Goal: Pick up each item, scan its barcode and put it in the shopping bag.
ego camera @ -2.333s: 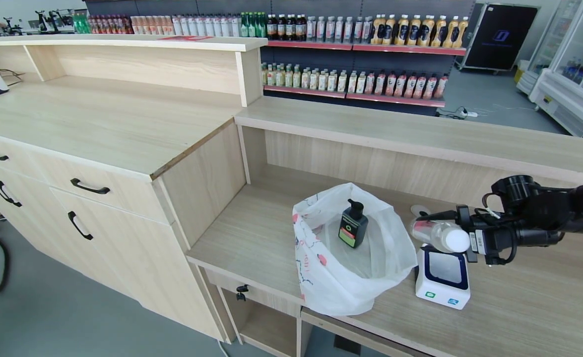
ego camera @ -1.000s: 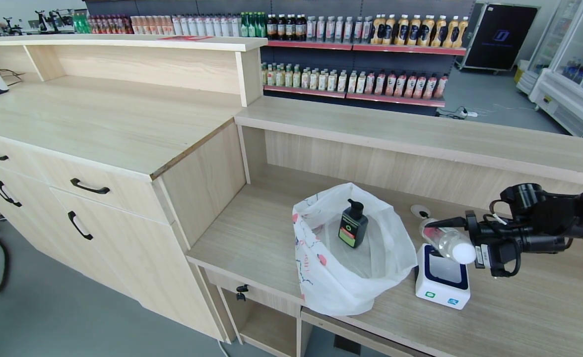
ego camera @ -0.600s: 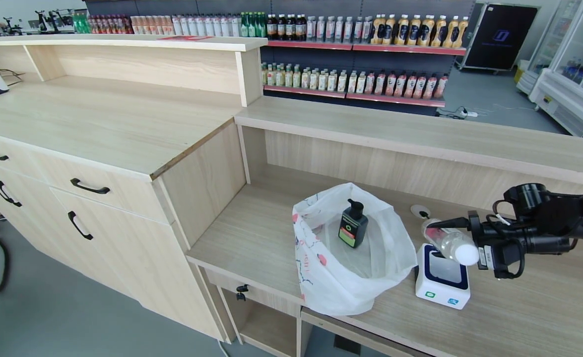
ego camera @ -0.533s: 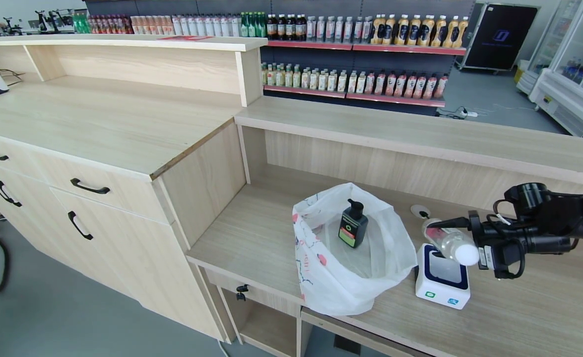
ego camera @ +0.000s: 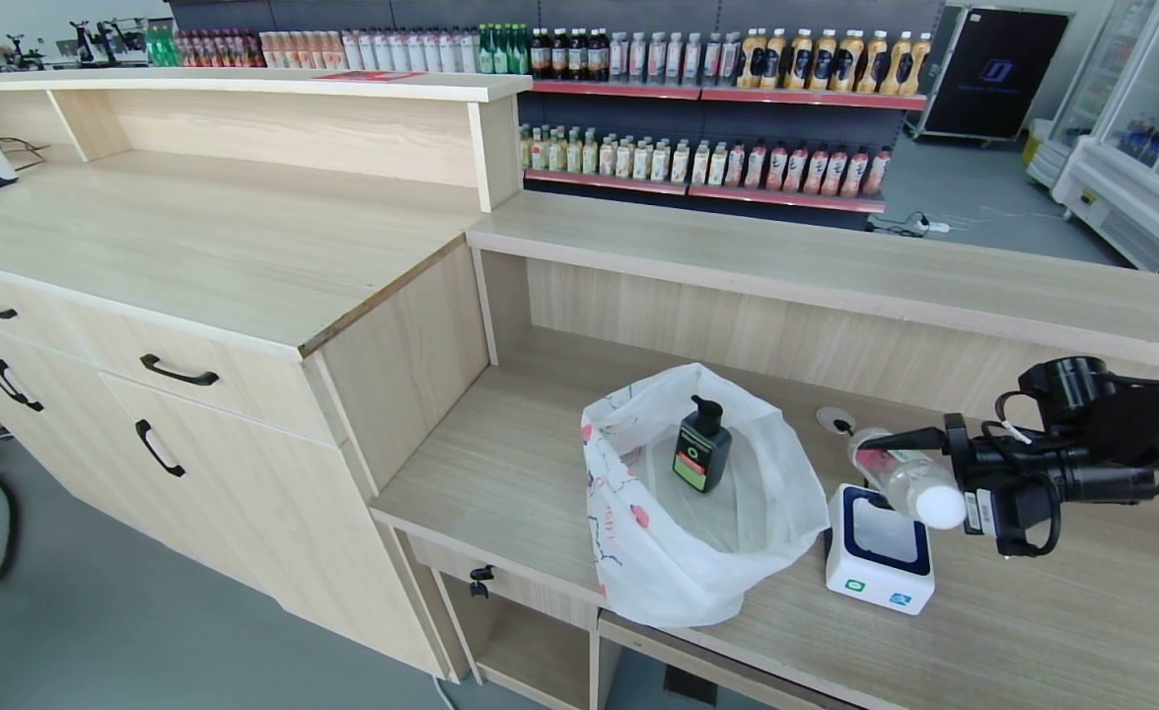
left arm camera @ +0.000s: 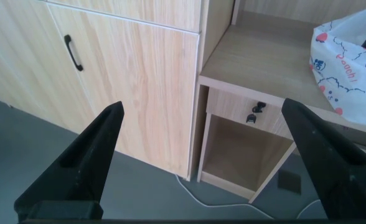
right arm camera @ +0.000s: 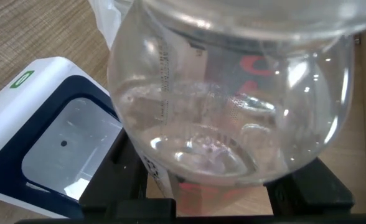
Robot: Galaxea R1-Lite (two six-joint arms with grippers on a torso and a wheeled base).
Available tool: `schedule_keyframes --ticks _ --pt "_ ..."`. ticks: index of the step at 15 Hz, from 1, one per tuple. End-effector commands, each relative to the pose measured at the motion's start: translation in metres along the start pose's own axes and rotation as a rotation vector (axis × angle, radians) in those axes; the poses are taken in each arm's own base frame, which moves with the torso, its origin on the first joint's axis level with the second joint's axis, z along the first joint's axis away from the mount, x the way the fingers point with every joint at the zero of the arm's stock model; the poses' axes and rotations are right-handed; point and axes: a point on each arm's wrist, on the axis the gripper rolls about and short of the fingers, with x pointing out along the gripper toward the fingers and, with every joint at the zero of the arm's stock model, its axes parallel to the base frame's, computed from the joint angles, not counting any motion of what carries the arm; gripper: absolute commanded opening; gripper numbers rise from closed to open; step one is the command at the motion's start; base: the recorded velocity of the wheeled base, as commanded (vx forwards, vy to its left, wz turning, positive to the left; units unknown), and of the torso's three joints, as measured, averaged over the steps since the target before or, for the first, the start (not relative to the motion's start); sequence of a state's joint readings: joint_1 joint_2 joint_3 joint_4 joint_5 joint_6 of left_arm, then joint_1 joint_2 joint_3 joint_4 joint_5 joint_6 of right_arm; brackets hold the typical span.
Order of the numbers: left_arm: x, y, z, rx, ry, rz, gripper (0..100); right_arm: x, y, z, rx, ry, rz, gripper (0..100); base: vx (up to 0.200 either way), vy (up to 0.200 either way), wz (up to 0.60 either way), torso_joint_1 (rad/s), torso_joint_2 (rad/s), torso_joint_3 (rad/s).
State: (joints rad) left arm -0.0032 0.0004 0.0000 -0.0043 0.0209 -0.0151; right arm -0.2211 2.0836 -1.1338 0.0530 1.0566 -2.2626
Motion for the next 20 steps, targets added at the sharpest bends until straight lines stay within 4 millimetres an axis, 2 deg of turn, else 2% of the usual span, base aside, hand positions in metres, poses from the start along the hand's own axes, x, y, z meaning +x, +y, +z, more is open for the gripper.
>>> schedule_keyframes --ticks 1,3,5,6,8,10,11,13,16,19,20 --pt "0.000 0.000 0.000 0.000 -0.001 0.001 100 -0.024 -0.038 0.023 0.002 0.040 -0.050 0 0.000 0.000 0.00 0.000 0.00 0.000" --pt "0.000 0.000 0.000 0.000 -0.001 0.001 100 -0.073 -0.070 0.077 0.243 0.161 -0.091 0 0.000 0.000 0.00 0.000 0.00 0.000" --pt "0.000 0.000 0.000 0.000 -0.001 0.001 100 -0.111 -0.093 0.137 0.607 0.185 -0.193 0 0.000 0.000 0.00 0.000 0.00 0.000" --pt "0.000 0.000 0.000 0.000 -0.001 0.001 100 -0.118 -0.097 0.150 0.692 0.184 -0.228 0 0.000 0.000 0.00 0.000 0.00 0.000" --pt "0.000 0.000 0.000 0.000 -0.001 0.001 100 -0.141 -0.104 0.183 1.035 0.163 -0.351 0 0.000 0.000 0.00 0.000 0.00 0.000" --pt "0.000 0.000 0.000 0.000 -0.001 0.001 100 -0.151 -0.100 0.204 1.225 0.140 -0.418 0 0.000 0.000 0.00 0.000 0.00 0.000" --pt "0.000 0.000 0.000 0.000 -0.001 0.001 100 -0.157 -0.096 0.208 1.304 0.152 -0.457 0 0.000 0.000 0.00 0.000 0.00 0.000" --pt "0.000 0.000 0.000 0.000 -0.001 0.001 100 -0.160 -0.084 0.210 1.377 0.245 -0.513 0 0.000 0.000 0.00 0.000 0.00 0.000" --pt "0.000 0.000 0.000 0.000 -0.001 0.001 100 -0.160 -0.081 0.209 1.416 0.355 -0.543 0 0.000 0.000 0.00 0.000 0.00 0.000" --pt "0.000 0.000 0.000 0.000 -0.001 0.001 100 -0.156 -0.093 0.220 1.456 0.335 -0.575 0 0.000 0.000 0.40 0.003 0.00 0.000" --pt "0.000 0.000 0.000 0.000 -0.001 0.001 100 -0.148 -0.099 0.226 1.479 0.347 -0.599 0 0.000 0.000 0.60 -0.002 0.00 0.012"
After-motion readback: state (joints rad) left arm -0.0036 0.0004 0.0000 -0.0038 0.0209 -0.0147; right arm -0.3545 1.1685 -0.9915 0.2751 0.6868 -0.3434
